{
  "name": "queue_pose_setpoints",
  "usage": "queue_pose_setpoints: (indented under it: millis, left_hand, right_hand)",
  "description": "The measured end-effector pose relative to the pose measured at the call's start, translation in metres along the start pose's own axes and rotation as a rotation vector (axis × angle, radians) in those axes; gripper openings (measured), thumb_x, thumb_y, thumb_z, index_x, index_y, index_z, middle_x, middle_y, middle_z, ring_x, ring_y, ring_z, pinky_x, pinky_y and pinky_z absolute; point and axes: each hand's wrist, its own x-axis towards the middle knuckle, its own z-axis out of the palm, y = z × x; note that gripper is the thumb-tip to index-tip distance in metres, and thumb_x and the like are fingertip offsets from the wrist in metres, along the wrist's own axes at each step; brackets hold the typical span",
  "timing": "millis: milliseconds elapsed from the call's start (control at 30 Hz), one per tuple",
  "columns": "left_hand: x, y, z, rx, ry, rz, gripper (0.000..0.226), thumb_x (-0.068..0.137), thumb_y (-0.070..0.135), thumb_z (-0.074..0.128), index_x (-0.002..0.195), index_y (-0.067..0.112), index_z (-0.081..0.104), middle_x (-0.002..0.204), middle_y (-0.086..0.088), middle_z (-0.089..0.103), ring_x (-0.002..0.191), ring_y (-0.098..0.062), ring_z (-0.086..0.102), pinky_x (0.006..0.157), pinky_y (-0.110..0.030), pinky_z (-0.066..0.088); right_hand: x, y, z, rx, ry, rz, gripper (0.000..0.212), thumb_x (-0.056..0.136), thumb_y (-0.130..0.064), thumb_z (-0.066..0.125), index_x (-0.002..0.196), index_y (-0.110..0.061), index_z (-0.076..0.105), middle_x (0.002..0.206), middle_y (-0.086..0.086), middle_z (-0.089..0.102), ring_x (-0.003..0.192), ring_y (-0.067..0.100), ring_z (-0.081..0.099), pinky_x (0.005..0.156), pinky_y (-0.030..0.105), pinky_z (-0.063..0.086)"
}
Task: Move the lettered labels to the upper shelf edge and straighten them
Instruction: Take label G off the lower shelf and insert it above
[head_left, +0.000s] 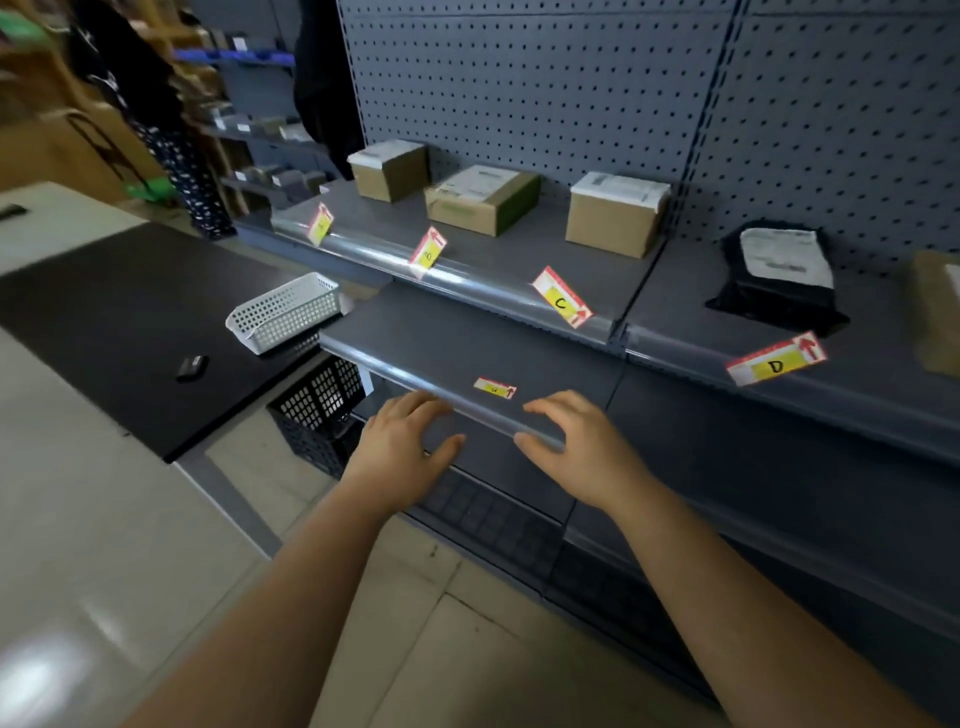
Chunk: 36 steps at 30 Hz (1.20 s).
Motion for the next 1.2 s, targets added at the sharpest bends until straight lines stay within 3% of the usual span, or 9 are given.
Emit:
queue_pose_setpoints:
  millis: [200, 433, 733, 867, 1100, 1200]
  left_hand:
    - [0.046, -0.06, 0.016, -0.048, -0.064, 0.068, 0.055, 0.081, 0.061, 0.042, 0.117, 0.022, 0.058, 0.122, 0.003, 0.056, 0.116, -0.022, 0.048, 0.095, -0.047, 0.043]
    - [0.097, -0.138, 0.03, -0.162, -0.171, 0.214, 0.047, 0.082, 0.053, 0.051, 0.115, 0.021, 0.059, 0.12, 0.001, 0.057, 0.115, -0.024, 0.048, 0.097, -0.046, 0.041]
    - [0.134, -0.194, 0.057, -0.201, -0.331, 0.359, 0.055, 0.082, 0.058, 0.045, 0.117, 0.019, 0.059, 0.123, -0.002, 0.056, 0.115, -0.026, 0.049, 0.094, -0.05, 0.044]
    - [0.152, -0.198, 0.078, -0.235, -0.351, 0.37, 0.043, 0.085, 0.047, 0.058, 0.115, 0.017, 0.059, 0.12, -0.003, 0.057, 0.114, -0.025, 0.05, 0.094, -0.051, 0.044]
    - [0.192, -0.197, 0.114, -0.237, -0.37, 0.338, 0.034, 0.085, 0.038, 0.062, 0.112, 0.018, 0.06, 0.116, -0.003, 0.058, 0.106, -0.025, 0.05, 0.091, -0.049, 0.045]
    - [0.208, -0.201, 0.134, -0.224, -0.371, 0.315, 0.039, 0.084, 0.045, 0.056, 0.111, 0.017, 0.061, 0.115, -0.005, 0.059, 0.105, -0.028, 0.053, 0.088, -0.049, 0.047]
  right_hand:
    - [0.045, -0.009, 0.037, -0.032, 0.026, 0.085, 0.044, 0.091, -0.046, 0.059, 0.129, -0.023, 0.057, 0.124, -0.006, 0.05, 0.112, 0.012, 0.049, 0.093, 0.028, 0.042]
    - [0.088, -0.034, 0.096, -0.094, 0.076, 0.281, 0.048, 0.09, -0.053, 0.055, 0.128, -0.024, 0.057, 0.122, -0.006, 0.05, 0.109, 0.013, 0.05, 0.093, 0.039, 0.047]
    - [0.112, -0.053, 0.149, -0.064, 0.187, 0.509, 0.048, 0.09, -0.05, 0.058, 0.131, -0.024, 0.056, 0.128, -0.006, 0.052, 0.12, 0.012, 0.049, 0.099, 0.03, 0.043]
    - [0.124, -0.039, 0.155, -0.08, 0.195, 0.562, 0.047, 0.09, -0.049, 0.058, 0.13, -0.023, 0.057, 0.128, -0.005, 0.053, 0.12, 0.012, 0.048, 0.097, 0.029, 0.043]
    - [0.153, 0.015, 0.158, -0.06, 0.175, 0.577, 0.046, 0.089, -0.048, 0.059, 0.128, -0.024, 0.058, 0.122, -0.005, 0.054, 0.112, 0.014, 0.053, 0.092, 0.034, 0.047]
    - [0.169, 0.044, 0.161, -0.052, 0.133, 0.58, 0.048, 0.089, -0.051, 0.056, 0.13, -0.025, 0.055, 0.125, -0.004, 0.053, 0.113, 0.016, 0.053, 0.092, 0.036, 0.049]
